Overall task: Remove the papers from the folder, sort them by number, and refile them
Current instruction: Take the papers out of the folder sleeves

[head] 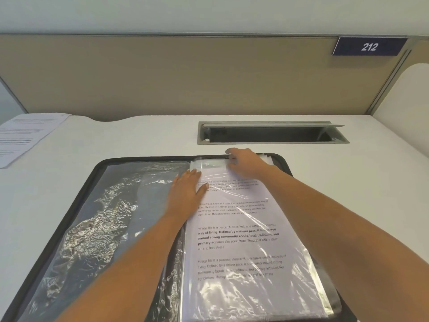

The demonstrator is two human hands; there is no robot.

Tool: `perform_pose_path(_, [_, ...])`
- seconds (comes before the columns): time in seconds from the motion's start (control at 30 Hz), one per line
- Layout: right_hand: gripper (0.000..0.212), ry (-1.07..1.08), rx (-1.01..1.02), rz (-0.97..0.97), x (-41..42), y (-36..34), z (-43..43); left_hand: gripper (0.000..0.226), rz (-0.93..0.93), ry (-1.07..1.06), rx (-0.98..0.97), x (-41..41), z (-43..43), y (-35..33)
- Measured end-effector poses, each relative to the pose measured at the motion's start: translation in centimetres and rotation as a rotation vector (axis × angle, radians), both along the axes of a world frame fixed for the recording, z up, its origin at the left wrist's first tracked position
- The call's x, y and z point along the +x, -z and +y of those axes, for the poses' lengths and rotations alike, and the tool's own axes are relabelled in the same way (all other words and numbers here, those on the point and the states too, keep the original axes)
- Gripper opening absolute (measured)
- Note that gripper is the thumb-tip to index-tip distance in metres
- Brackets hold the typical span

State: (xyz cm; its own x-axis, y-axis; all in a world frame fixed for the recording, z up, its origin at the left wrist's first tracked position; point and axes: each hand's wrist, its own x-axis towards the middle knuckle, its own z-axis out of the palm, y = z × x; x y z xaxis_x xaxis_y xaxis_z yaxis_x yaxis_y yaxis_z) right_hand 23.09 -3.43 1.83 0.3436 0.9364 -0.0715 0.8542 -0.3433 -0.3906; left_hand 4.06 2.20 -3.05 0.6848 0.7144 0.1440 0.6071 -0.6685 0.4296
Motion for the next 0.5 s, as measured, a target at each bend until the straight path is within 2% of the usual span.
perform_pose_path(0.17, [0.035, -0.015, 0.052, 0.093, 0.0, -0.9, 1.5, 0.039, -0.141, -0.037, -0.03, -0.1, -0.2, 0.1])
perform_pose_path(0.37, [0.014, -0.004, 0.081, 0.23, 0.0, -1.7, 2.9, 0.034, -0.175, -0.036, -0.012, -0.2, -0.1, 0.8])
perform_pose_path(0.5, [0.02, -0.011, 0.037, 0.296, 0.0, -2.4, 3.9, 0.034, -0.185, -0.037, -0.03, 0.0, 0.2, 0.9])
